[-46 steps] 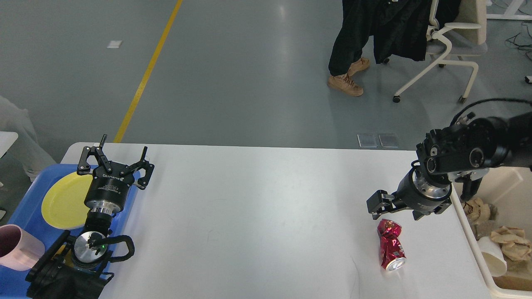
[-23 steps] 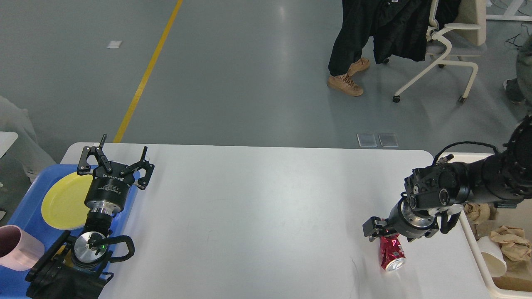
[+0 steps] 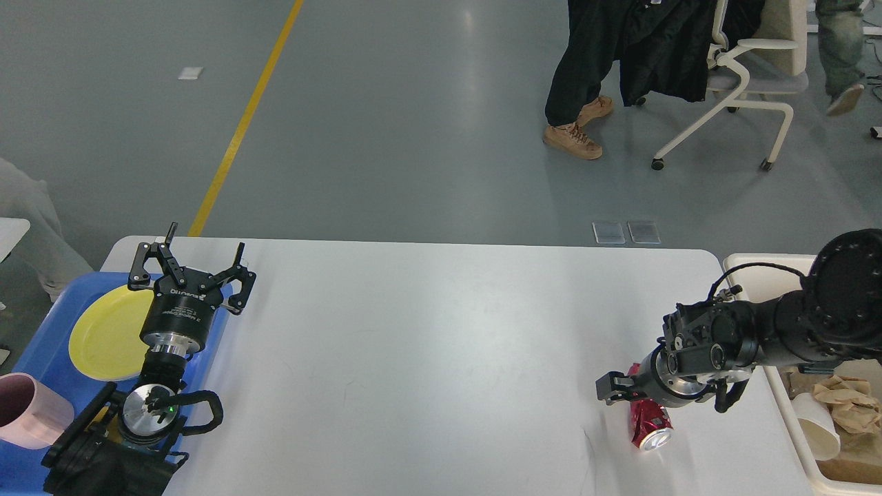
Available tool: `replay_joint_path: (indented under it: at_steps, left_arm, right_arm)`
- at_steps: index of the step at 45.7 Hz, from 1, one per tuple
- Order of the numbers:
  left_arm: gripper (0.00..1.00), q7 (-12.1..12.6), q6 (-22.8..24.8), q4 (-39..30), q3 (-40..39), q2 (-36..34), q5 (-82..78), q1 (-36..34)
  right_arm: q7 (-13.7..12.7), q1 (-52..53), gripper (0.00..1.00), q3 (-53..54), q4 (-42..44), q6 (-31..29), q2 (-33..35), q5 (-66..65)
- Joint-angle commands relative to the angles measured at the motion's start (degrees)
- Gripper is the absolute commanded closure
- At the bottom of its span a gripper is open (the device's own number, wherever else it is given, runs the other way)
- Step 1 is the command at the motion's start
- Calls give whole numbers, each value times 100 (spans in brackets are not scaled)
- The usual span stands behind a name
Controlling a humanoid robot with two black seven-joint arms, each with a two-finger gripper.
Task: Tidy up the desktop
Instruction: 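Lower the right gripper onto the red can and grasp it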
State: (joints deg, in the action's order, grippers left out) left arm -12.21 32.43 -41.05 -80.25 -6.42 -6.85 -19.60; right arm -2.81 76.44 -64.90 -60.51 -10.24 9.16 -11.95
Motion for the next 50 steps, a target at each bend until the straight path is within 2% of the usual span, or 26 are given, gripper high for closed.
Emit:
replay_joint_path:
  at_steps: [1, 21, 27, 34, 41, 48, 50]
  left_arm:
    - [4, 0, 0, 0, 0, 0, -1, 0]
    - [4, 0, 0, 0, 0, 0, -1, 0]
    - [4, 0, 0, 0, 0, 0, -1, 0]
    - [4, 0, 0, 0, 0, 0, -1, 0]
    - [4, 0, 0, 0, 0, 0, -1, 0]
    - [4, 0, 0, 0, 0, 0, -1, 0]
    - [4, 0, 0, 0, 0, 0, -1, 0]
  right_arm:
    - [0, -41, 0, 13, 13, 40, -2, 9]
    - [0, -129, 0, 13, 118, 75, -19, 9]
    - [0, -191, 6, 13, 145, 233, -19, 26]
    - [0, -322, 7, 13, 180, 321, -19, 9]
    - [-9, -305, 33, 13, 171, 304, -19, 26]
    - [-9, -252, 65, 13, 66, 251, -28, 18]
    - [-9, -252, 70, 13, 57, 251, -45, 9]
